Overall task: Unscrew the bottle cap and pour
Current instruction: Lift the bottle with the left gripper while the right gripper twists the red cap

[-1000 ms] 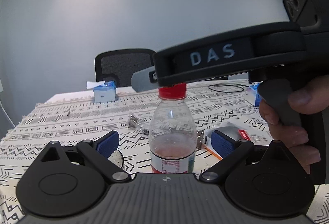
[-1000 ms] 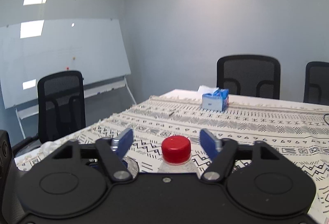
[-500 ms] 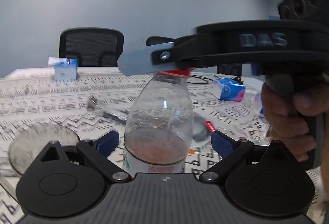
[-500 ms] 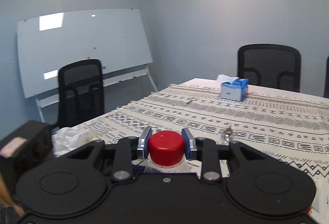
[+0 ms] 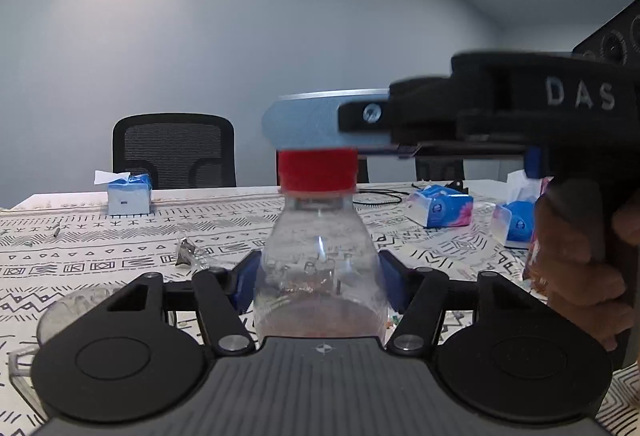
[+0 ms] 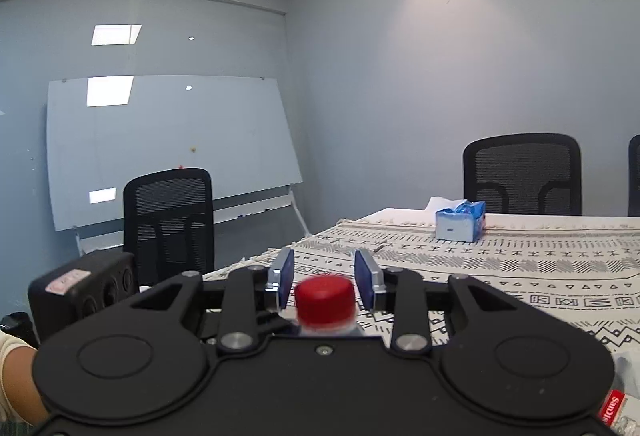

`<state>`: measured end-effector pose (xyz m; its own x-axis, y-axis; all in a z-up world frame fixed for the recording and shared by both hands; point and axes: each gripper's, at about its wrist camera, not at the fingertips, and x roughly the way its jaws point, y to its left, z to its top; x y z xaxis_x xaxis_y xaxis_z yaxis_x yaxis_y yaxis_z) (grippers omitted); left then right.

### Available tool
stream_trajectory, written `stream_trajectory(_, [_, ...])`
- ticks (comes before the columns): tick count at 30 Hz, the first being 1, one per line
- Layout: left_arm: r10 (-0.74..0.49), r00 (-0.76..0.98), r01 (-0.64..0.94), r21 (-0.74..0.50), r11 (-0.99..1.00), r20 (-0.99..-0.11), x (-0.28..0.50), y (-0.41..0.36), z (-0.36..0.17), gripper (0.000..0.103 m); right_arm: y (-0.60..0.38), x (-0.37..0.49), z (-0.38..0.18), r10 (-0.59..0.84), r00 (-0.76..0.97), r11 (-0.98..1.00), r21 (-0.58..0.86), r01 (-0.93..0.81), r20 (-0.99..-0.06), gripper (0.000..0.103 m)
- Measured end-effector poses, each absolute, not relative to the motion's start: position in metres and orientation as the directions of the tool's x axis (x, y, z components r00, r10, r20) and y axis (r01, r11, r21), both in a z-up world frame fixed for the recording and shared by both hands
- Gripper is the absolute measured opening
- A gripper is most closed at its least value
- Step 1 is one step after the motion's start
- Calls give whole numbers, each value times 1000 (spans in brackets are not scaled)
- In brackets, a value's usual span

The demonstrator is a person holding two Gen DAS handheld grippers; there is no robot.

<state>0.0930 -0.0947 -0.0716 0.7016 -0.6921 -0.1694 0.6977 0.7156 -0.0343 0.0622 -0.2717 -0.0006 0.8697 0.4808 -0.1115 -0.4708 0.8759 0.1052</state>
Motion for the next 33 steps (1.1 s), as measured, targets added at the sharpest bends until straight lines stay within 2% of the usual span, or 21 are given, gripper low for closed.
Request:
stream_trajectory(8, [-661, 734, 675, 58, 736, -156, 82, -110, -77, 60, -259, 61, -10, 436, 886, 898, 11, -440, -157, 36])
stream_trajectory(14, [-653, 742, 664, 36, 747, -150, 77, -108, -75, 59, -249, 51, -11, 410, 904, 907, -54, -419, -124, 38])
stream_trajectory(19, [-646, 750, 657, 46, 753, -145, 78, -109, -75, 59, -251, 46, -9, 405, 910, 911, -47, -411, -91, 39])
stream_trajectory(21, [-646, 750, 657, 44, 753, -145, 79, -109, -76, 59, -252, 46, -8, 404, 911, 913, -34, -408, -81, 34])
stream_trajectory(23, [-645, 750, 656, 43, 753, -144, 80, -109, -76, 59, -254, 47, -8, 400, 914, 916, -14, -402, -73, 34])
stream_trajectory(29, [-650, 745, 661, 36, 749, -147, 83, -108, -75, 59, -269, 56, -8, 477, 876, 879, 45, -475, -72, 33])
stream_trajectory(33, [-661, 735, 672, 35, 739, -152, 87, -107, -75, 59, -289, 67, -15, 578, 816, 814, 80, -575, -20, 33])
